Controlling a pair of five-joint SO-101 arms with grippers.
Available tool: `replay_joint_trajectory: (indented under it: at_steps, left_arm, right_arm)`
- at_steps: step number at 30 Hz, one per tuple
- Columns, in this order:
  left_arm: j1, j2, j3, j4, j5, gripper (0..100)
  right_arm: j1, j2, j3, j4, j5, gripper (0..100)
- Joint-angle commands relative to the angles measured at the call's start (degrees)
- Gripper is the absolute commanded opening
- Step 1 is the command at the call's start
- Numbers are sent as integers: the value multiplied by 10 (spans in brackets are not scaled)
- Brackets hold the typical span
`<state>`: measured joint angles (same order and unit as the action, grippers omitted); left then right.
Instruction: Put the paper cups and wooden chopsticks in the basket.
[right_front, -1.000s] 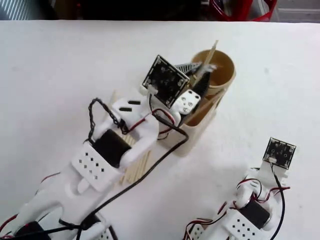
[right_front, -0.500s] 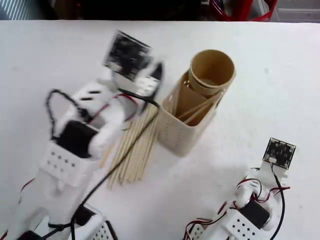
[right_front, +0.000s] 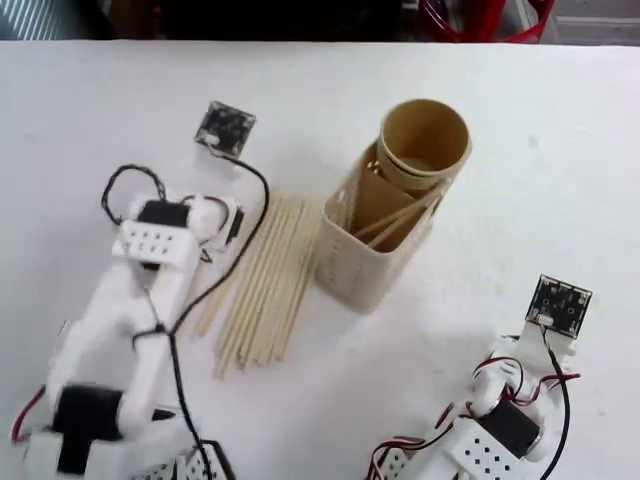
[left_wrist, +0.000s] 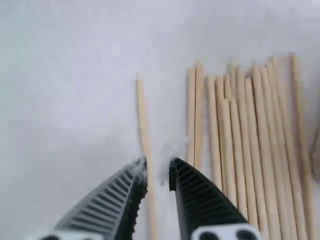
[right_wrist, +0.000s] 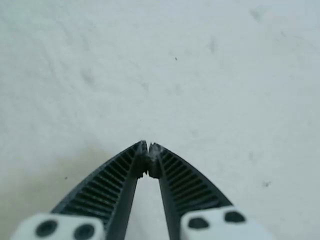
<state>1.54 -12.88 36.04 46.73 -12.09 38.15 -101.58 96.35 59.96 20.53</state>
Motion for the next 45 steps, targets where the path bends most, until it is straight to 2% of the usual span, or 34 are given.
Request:
replay_joint_trajectory:
  at_steps: [1, 4, 7, 15, 21, 26, 37, 45]
  left_arm:
    - [-15, 144, -112, 20, -10, 95]
    - [-43, 228, -197, 62, -10, 95]
    - [-65, 287, -248, 69, -10, 95]
    - [-62, 341, -301, 113, -6, 94]
    - [-71, 304, -280, 86, 14, 94]
    - [-53, 260, -217, 54, 0, 129]
    - [-48, 288, -216, 55, 3, 138]
    - [-50, 420, -374, 181, 23, 59]
  right_arm:
    - [5, 3, 6, 1, 3, 18]
    - [5, 3, 6, 1, 4, 18]
    - [4, 3, 6, 1, 4, 18]
    - [4, 3, 6, 1, 4, 18]
    - [4, 3, 6, 1, 4, 18]
    - [3, 3, 6, 1, 3, 18]
    - [5, 3, 6, 1, 4, 18]
    - [5, 3, 6, 1, 4, 18]
